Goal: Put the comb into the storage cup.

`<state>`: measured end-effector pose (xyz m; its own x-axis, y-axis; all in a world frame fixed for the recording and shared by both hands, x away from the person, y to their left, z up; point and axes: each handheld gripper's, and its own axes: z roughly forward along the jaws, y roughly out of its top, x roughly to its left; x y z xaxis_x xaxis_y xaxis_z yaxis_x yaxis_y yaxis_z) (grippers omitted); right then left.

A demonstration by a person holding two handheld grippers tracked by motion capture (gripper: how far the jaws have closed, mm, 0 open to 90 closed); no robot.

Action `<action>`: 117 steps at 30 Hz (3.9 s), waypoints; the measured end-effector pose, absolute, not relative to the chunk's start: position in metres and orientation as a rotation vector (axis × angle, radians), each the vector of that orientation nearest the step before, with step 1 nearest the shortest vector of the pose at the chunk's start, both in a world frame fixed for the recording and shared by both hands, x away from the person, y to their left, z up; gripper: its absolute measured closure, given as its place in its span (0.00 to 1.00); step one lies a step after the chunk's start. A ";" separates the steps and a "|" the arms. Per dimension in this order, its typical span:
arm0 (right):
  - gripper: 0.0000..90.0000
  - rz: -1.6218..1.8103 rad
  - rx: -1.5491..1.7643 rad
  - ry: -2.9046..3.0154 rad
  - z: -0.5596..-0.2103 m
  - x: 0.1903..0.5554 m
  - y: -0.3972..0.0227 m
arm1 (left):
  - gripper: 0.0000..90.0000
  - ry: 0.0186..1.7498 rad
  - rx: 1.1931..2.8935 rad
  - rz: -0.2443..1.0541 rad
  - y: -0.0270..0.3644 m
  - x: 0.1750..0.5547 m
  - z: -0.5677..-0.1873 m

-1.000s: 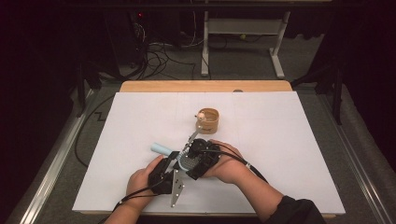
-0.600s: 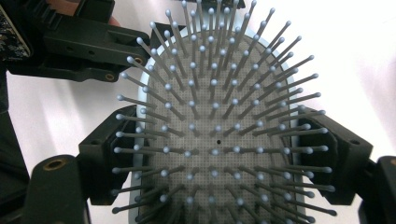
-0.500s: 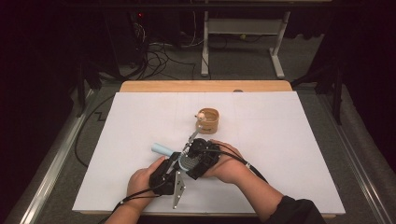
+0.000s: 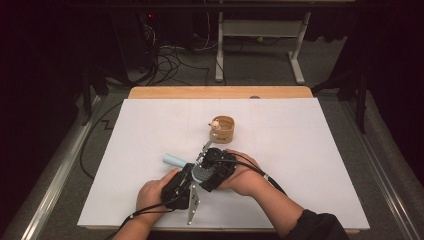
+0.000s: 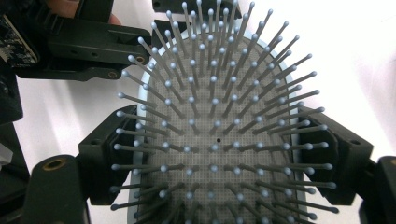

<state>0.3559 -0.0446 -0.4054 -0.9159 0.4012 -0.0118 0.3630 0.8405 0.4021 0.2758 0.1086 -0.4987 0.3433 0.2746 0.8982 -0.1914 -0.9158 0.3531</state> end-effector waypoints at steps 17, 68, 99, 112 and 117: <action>0.22 0.651 0.627 2.924 -0.401 0.357 -0.047 | 0.84 0.059 2.238 1.607 0.107 0.275 -0.500; 0.03 0.604 0.510 2.848 -0.383 0.347 -0.081 | 0.86 0.120 2.229 1.612 0.110 0.279 -0.496; 0.01 0.493 0.743 2.784 -0.410 0.350 -0.159 | 0.86 0.227 2.211 1.570 0.115 0.282 -0.490; 0.01 0.481 0.790 2.765 -0.425 0.348 -0.184 | 0.86 0.299 2.182 1.538 0.122 0.284 -0.484; 0.01 0.508 0.820 2.746 -0.428 0.346 -0.194 | 0.86 0.349 2.149 1.509 0.127 0.285 -0.480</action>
